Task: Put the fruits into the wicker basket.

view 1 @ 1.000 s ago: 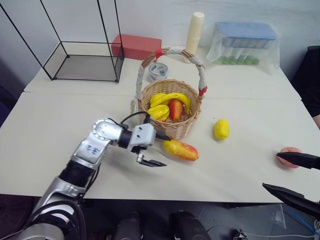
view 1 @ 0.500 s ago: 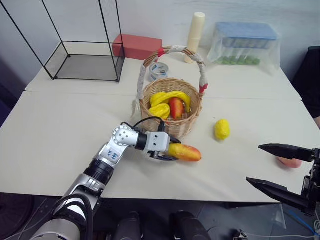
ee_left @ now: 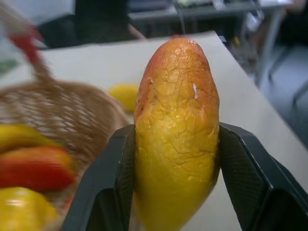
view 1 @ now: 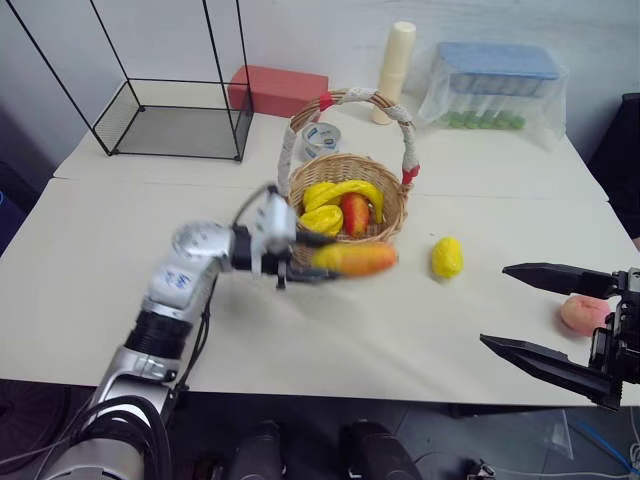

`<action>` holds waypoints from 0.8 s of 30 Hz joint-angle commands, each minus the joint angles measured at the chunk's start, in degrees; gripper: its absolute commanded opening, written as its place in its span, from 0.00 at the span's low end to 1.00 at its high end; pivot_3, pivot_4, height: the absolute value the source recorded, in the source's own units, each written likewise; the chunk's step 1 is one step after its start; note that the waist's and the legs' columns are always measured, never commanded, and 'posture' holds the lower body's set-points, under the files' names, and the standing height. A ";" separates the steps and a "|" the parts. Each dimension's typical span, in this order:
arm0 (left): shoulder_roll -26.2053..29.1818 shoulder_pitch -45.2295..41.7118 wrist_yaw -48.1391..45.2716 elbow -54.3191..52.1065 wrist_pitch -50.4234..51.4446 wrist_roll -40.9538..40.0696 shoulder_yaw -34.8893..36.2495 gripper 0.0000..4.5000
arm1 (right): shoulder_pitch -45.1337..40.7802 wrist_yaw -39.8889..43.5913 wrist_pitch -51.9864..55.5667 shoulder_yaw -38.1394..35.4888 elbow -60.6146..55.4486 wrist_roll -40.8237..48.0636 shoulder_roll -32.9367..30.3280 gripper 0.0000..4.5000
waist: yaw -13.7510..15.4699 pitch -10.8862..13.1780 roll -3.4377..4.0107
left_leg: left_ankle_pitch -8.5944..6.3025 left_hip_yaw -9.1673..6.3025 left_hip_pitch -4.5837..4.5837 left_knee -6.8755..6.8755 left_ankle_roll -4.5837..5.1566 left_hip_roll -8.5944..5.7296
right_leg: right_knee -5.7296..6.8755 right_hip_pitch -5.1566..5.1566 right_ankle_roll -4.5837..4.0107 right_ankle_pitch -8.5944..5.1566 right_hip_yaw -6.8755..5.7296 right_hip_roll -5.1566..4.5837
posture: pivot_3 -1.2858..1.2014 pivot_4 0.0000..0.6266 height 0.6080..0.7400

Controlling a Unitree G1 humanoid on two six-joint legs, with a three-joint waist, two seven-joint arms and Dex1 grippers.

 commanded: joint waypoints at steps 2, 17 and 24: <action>-2.44 -6.47 14.54 -2.82 10.35 1.70 2.61 0.49 | -1.17 -1.72 -1.81 1.31 -1.30 0.89 1.69 1.00 | -0.05 -0.01 -0.01 | 0.01 0.01 0.01 0.04 0.06 -0.05 | -0.02 0.03 0.10 0.05 0.03 -0.02 | 0.52 0.24 1.00; -2.10 -7.53 13.76 -6.00 15.80 0.78 2.44 0.99 | -1.44 -3.92 -3.22 5.57 -1.04 -6.31 4.41 1.00 | -0.11 0.00 -0.02 | 0.08 0.09 0.01 -0.08 -0.08 -0.02 | -0.05 -0.07 0.12 0.06 0.10 0.04 | 0.52 0.24 1.00; 8.04 -5.82 -5.58 -12.12 19.77 -14.91 9.11 0.99 | -7.63 -15.67 -2.35 20.04 3.57 -16.14 6.47 1.00 | -0.64 0.00 0.01 | 0.16 0.14 0.07 -0.14 -0.23 0.03 | 0.05 -0.15 0.09 0.04 0.10 0.05 | 0.52 0.24 1.00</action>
